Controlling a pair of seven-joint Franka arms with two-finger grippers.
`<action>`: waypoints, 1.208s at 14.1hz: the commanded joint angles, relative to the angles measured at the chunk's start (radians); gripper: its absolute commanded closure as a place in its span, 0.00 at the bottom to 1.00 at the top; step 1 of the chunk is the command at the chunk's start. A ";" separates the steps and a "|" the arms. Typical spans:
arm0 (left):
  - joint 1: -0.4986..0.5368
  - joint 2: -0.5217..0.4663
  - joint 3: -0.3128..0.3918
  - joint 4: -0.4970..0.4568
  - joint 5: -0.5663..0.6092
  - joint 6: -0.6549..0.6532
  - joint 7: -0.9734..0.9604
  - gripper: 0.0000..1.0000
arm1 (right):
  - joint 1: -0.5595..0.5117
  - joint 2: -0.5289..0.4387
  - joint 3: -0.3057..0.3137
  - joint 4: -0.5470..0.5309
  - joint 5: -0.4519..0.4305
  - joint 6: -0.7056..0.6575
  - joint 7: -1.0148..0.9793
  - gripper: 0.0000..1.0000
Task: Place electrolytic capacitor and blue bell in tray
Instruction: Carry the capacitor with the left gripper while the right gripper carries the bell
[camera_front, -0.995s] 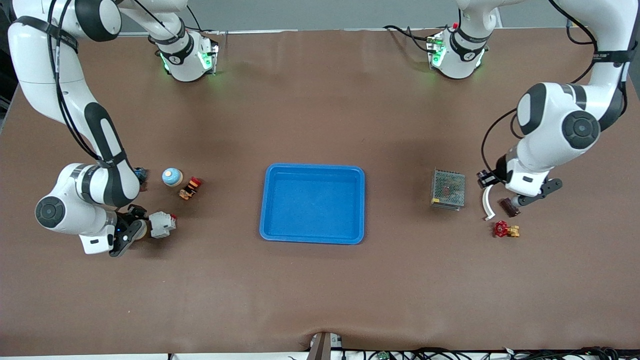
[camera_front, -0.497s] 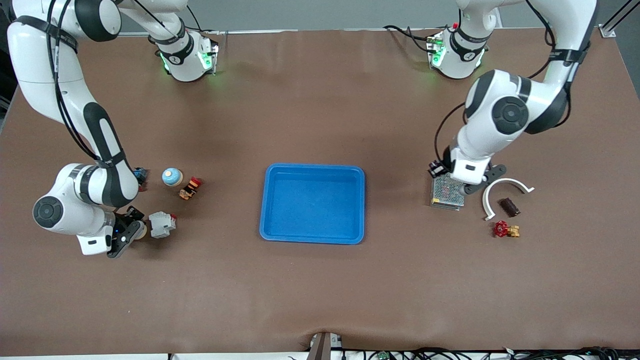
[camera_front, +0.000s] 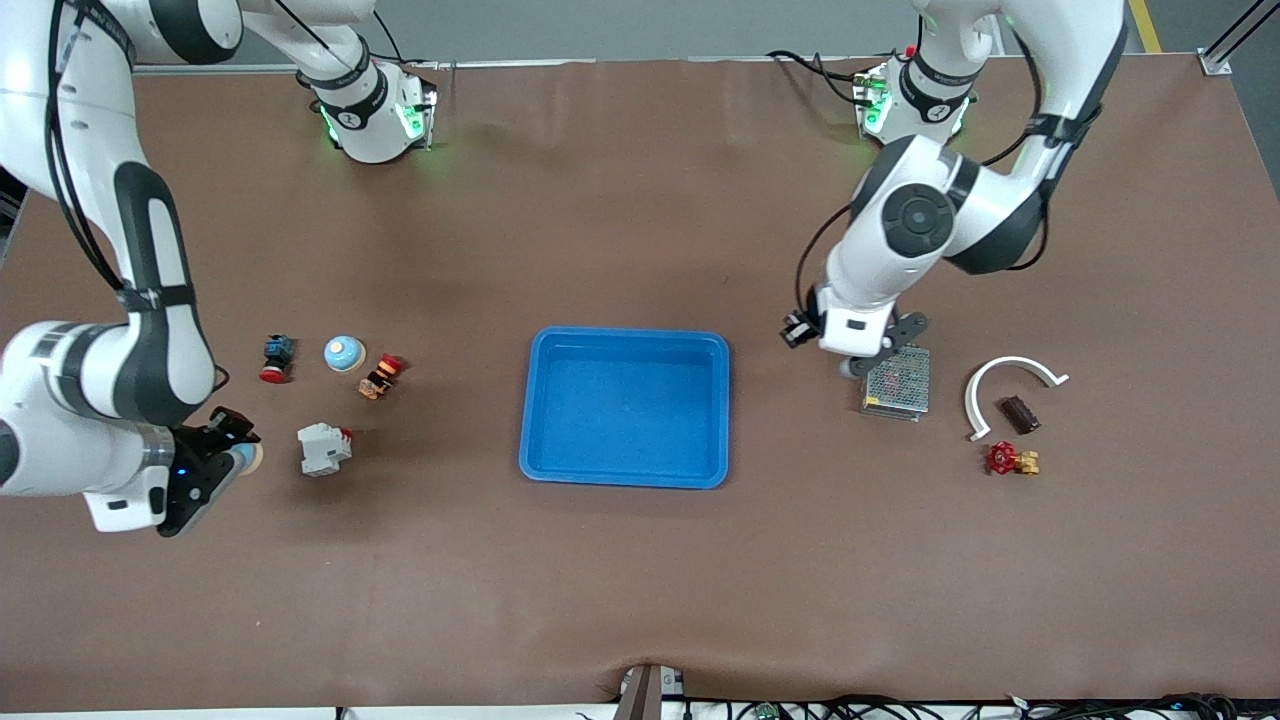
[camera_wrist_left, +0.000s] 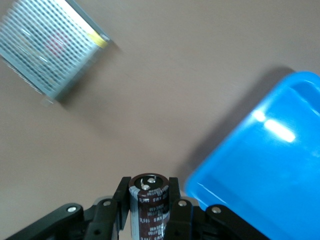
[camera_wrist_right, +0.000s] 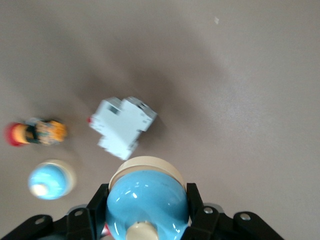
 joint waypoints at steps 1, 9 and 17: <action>-0.064 0.175 0.004 0.178 0.113 -0.011 -0.158 1.00 | 0.102 -0.076 0.001 0.042 0.000 -0.094 0.230 0.68; -0.243 0.464 0.033 0.430 0.304 0.001 -0.458 1.00 | 0.360 -0.159 0.002 0.034 0.098 -0.162 0.938 0.67; -0.354 0.521 0.143 0.431 0.301 0.081 -0.504 1.00 | 0.598 -0.158 0.001 -0.136 0.120 0.079 1.394 0.68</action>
